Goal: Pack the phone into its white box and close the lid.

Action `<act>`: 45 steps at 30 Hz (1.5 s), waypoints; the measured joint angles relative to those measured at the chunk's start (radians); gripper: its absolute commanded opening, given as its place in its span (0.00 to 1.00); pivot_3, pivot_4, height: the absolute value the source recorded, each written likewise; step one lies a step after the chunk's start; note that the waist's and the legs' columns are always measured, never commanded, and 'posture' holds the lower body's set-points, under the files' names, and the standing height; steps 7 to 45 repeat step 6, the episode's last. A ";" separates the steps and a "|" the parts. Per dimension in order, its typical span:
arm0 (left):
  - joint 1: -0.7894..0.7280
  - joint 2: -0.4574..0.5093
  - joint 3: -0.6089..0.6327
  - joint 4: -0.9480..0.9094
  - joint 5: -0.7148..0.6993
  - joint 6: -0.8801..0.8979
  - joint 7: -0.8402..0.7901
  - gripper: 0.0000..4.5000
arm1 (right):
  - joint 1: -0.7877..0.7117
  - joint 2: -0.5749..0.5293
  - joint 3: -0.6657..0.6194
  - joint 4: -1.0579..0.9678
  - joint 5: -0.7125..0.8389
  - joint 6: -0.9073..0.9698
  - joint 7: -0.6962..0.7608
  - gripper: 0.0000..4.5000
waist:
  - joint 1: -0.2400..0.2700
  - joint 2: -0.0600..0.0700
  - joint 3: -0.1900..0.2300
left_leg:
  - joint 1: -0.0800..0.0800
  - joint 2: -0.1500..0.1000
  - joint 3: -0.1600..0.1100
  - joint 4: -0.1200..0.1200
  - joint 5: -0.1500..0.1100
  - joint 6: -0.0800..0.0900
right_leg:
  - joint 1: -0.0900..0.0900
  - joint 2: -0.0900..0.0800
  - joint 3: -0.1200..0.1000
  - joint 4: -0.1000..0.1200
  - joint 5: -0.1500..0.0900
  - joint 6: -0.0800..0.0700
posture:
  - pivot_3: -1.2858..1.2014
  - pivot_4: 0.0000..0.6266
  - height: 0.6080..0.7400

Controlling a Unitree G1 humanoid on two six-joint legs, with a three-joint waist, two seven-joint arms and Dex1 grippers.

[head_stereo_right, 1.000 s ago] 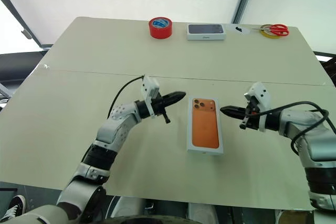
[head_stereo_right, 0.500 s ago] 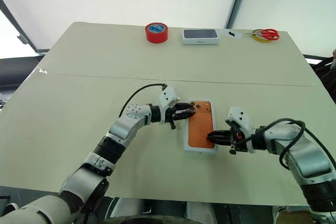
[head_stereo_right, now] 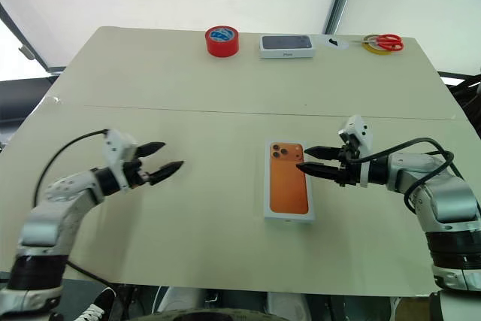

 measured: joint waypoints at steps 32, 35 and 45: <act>0.157 0.076 0.192 -0.052 -0.109 0.033 -0.035 0.94 | -0.010 -0.069 -0.004 0.181 -0.097 -0.172 0.068 0.61 | -0.004 0.002 0.001 | 0.001 0.000 0.000 -0.004 0.001 -0.002 | -0.002 0.000 0.000 0.000 0.000 -0.001 | 0.52 0.24 1.00; 0.157 0.076 0.192 -0.052 -0.109 0.033 -0.035 0.94 | -0.010 -0.069 -0.004 0.181 -0.097 -0.172 0.068 0.61 | -0.004 0.002 0.001 | 0.001 0.000 0.000 -0.004 0.001 -0.002 | -0.002 0.000 0.000 0.000 0.000 -0.001 | 0.52 0.24 1.00; 0.157 0.076 0.192 -0.052 -0.109 0.033 -0.035 0.94 | -0.010 -0.069 -0.004 0.181 -0.097 -0.172 0.068 0.61 | -0.004 0.002 0.001 | 0.001 0.000 0.000 -0.004 0.001 -0.002 | -0.002 0.000 0.000 0.000 0.000 -0.001 | 0.52 0.24 1.00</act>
